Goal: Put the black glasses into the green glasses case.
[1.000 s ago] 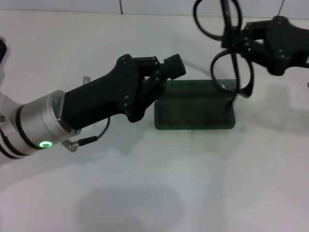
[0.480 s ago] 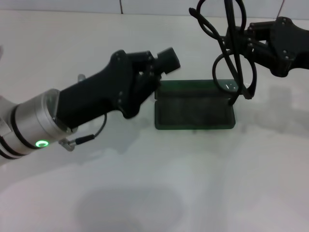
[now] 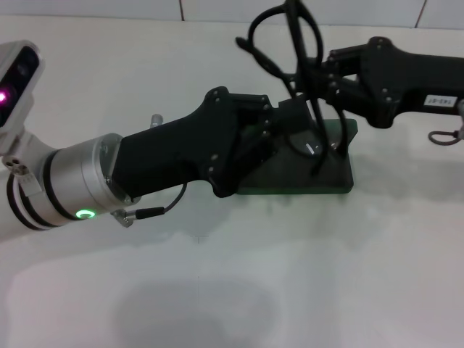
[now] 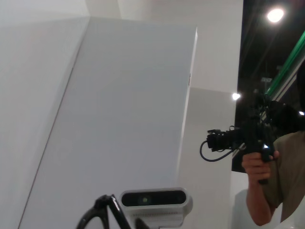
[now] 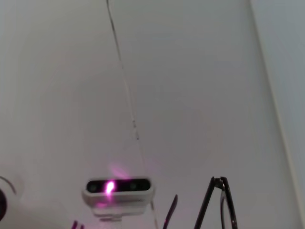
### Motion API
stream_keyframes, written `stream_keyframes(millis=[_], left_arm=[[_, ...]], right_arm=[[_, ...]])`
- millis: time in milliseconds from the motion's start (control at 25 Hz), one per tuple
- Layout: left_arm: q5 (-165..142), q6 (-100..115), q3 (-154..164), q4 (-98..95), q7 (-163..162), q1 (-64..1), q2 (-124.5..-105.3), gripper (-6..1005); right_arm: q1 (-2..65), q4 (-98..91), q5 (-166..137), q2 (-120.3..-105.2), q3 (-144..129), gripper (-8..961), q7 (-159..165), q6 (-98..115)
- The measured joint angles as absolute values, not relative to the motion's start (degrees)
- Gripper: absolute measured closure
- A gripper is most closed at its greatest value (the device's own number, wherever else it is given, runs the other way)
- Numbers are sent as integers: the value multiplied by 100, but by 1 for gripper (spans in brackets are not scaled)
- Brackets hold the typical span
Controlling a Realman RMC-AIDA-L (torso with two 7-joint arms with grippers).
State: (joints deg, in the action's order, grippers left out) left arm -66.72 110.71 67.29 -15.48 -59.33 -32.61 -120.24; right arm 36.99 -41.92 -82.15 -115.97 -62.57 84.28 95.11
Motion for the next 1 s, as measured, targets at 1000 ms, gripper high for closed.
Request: stream_keyframes(millis=[1000], left_arm=[[-6438,10707,6706,-1257,-5941,-3274,-12015,961]], right_arm=[[3868,-4078,-8129,-11607,-6605,860,8419,9575]])
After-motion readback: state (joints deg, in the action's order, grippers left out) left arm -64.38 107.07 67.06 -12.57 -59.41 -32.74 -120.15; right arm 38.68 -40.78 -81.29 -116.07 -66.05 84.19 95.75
